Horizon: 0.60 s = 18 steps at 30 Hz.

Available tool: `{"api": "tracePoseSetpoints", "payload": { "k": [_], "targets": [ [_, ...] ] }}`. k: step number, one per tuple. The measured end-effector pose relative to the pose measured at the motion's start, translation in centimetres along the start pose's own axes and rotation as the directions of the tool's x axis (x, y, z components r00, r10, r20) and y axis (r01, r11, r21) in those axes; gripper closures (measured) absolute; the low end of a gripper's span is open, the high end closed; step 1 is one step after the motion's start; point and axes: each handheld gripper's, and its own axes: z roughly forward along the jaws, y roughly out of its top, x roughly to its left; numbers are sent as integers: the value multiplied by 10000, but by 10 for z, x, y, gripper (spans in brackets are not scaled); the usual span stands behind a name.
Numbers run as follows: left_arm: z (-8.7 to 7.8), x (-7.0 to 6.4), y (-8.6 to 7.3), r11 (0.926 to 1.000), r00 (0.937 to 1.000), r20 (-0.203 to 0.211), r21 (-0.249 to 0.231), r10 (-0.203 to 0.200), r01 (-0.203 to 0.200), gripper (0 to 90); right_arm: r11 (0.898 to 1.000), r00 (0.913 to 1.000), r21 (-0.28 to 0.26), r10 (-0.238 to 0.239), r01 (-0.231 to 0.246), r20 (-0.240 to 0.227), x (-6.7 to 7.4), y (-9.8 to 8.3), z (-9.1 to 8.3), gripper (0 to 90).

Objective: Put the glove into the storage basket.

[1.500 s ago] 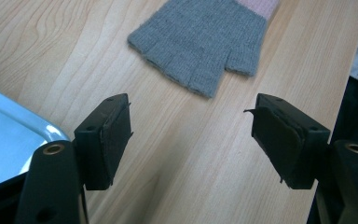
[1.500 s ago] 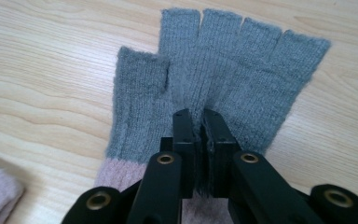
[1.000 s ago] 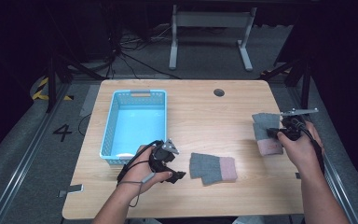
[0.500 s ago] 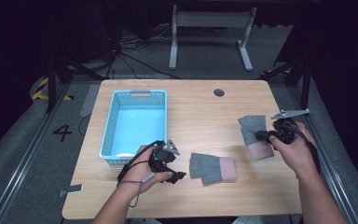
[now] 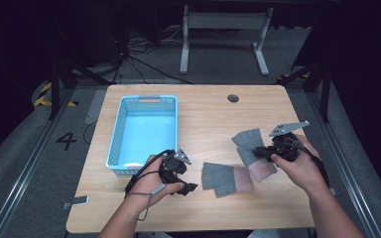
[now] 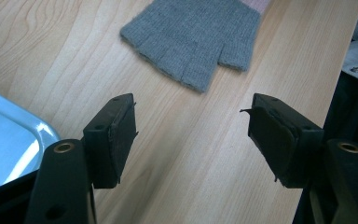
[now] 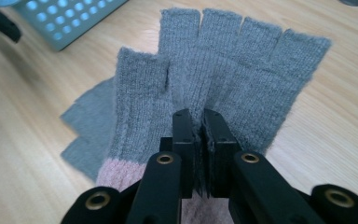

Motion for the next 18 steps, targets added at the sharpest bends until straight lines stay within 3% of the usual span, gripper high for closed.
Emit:
{"api": "tracePoseSetpoints", "payload": {
  "k": [11,18],
  "targets": [
    [-1,-2,2,9991,9997,-248,-416,20,-30,276,9945,9900,358,-942,985,-1049,24,4,18,849],
    [1,-3,2,9997,9998,0,-103,205,-205,368,9867,9795,734,-1327,1450,-1514,35,3,31,849]
  ]
}}
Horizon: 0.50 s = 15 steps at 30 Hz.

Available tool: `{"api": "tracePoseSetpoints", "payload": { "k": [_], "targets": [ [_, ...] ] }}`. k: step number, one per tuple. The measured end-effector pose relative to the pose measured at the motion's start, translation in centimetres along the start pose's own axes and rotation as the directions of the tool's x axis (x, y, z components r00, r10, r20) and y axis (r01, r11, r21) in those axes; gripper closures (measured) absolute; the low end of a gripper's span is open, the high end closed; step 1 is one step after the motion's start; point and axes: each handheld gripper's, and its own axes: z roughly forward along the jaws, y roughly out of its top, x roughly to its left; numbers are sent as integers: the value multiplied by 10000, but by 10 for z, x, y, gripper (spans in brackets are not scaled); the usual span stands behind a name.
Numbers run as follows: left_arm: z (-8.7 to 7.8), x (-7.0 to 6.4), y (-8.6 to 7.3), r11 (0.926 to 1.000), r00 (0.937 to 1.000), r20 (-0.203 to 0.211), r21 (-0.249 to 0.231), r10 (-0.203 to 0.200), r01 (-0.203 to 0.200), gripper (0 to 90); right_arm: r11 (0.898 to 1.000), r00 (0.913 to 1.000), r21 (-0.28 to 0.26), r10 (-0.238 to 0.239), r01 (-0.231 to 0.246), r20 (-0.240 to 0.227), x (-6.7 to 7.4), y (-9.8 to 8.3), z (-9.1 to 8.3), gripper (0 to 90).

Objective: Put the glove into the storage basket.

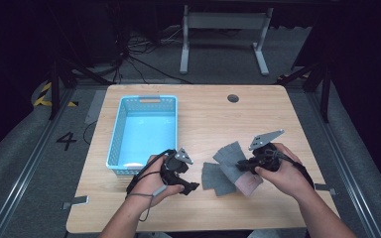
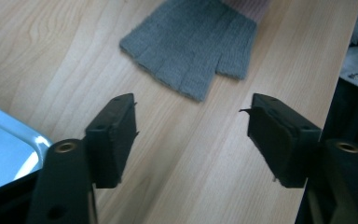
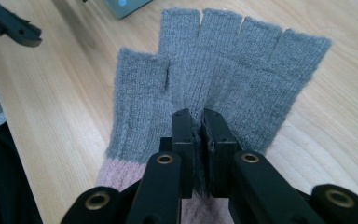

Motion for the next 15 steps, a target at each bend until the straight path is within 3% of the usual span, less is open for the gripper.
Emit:
{"api": "tracePoseSetpoints", "payload": {
  "k": [6,10,15],
  "targets": [
    [0,5,-3,9997,9994,285,-113,-200,203,465,9991,9992,312,-263,272,-294,6,0,12,849],
    [0,3,-2,9995,9991,412,-291,-120,132,520,9977,9984,517,-410,430,-397,9,-1,21,848],
    [0,4,-2,9995,9993,342,-285,-128,138,616,9943,9964,790,-679,717,-504,13,-2,30,848]
  ]
}}
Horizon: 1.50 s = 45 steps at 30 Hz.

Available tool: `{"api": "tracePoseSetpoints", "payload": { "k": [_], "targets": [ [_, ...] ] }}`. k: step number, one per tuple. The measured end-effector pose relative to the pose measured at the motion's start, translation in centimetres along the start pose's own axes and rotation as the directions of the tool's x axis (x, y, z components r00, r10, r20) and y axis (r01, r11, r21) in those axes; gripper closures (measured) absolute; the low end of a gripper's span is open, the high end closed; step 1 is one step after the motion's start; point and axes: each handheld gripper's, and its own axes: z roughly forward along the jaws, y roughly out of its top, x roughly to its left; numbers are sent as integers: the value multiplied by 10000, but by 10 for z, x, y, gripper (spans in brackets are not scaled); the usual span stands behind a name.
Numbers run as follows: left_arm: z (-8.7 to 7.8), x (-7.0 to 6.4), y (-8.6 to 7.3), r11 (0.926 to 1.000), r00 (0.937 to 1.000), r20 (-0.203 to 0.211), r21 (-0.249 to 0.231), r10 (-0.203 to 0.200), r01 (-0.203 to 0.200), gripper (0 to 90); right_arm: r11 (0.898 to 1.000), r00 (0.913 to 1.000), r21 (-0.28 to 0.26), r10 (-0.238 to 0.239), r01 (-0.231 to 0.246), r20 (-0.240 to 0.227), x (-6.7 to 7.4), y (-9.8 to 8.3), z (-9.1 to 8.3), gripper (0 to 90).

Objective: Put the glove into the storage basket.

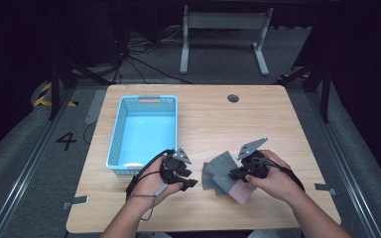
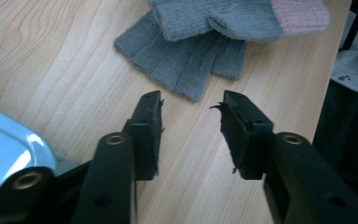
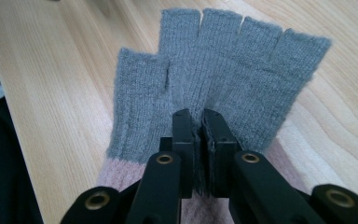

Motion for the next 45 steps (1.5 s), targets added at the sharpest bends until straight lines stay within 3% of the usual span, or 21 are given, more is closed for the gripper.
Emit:
{"api": "tracePoseSetpoints", "payload": {
  "k": [9,17,24,27,35,45],
  "targets": [
    [-2,-4,5,9999,10000,59,130,-74,74,735,9992,10000,385,-87,88,-42,3,-4,16,847],
    [2,-3,8,9998,9997,-193,140,138,-135,732,9994,9999,340,-108,106,63,6,-7,20,769],
    [8,-5,11,9994,9999,-29,304,151,-150,738,10000,10000,-19,62,-62,71,8,-12,5,726],
    [11,-5,13,9993,9997,-59,301,218,-216,674,9996,9996,-81,262,-261,120,6,-15,-4,727],
    [14,-4,15,9990,9998,101,413,187,-191,627,9962,9962,45,866,-866,135,1,-26,-23,727],
    [15,-4,16,9984,9998,74,527,205,-209,642,9933,9944,471,1053,-1052,0,-3,-34,-30,727]
  ]
}}
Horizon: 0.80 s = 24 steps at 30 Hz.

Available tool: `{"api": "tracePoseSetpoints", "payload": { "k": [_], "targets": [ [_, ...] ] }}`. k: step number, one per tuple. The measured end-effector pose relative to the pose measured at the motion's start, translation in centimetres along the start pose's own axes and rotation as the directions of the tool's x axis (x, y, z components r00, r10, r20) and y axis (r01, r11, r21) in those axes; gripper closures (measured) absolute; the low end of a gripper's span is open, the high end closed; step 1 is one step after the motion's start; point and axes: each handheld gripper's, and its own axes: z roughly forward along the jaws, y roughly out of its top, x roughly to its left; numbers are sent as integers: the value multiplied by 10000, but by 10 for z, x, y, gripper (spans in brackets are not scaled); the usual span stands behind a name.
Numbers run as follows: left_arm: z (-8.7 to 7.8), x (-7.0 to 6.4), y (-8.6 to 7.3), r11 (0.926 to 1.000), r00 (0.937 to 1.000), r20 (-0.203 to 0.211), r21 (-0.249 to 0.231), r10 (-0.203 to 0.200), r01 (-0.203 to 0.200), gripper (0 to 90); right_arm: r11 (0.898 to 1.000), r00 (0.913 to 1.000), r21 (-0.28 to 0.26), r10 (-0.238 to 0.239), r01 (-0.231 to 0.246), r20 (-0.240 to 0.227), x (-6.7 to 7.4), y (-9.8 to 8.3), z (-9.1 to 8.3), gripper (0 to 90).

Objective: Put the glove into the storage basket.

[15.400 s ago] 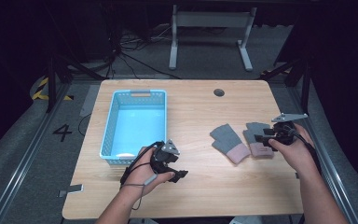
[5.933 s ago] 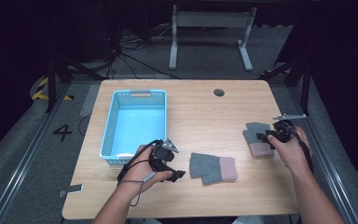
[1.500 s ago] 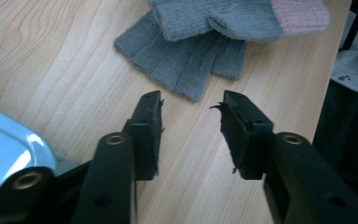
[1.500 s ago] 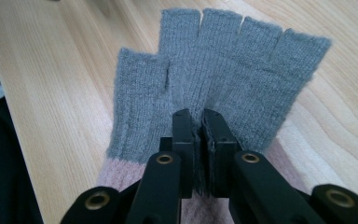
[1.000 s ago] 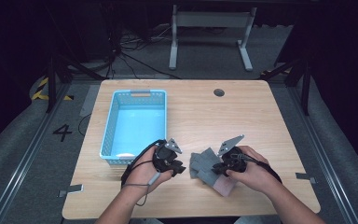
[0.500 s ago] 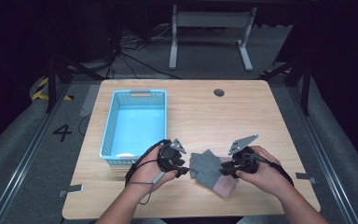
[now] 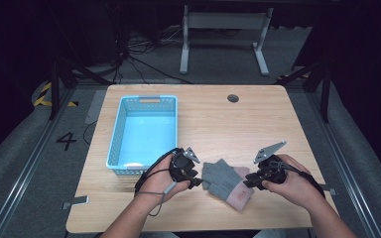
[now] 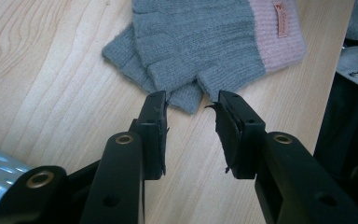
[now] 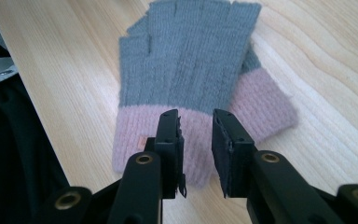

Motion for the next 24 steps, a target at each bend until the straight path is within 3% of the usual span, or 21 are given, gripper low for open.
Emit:
{"api": "tracePoseSetpoints", "payload": {
  "k": [12,18,24],
  "targets": [
    [7,-2,3,9992,9993,210,261,298,-303,636,9978,9997,626,217,-209,-119,-10,-11,-1,708],
    [11,0,4,9989,9994,191,349,291,-297,636,9947,9986,929,470,-444,-260,-17,-17,3,688],
    [17,1,4,9979,9992,301,575,282,-299,631,9882,9982,1483,443,-377,-414,-18,-22,6,686]
  ]
}}
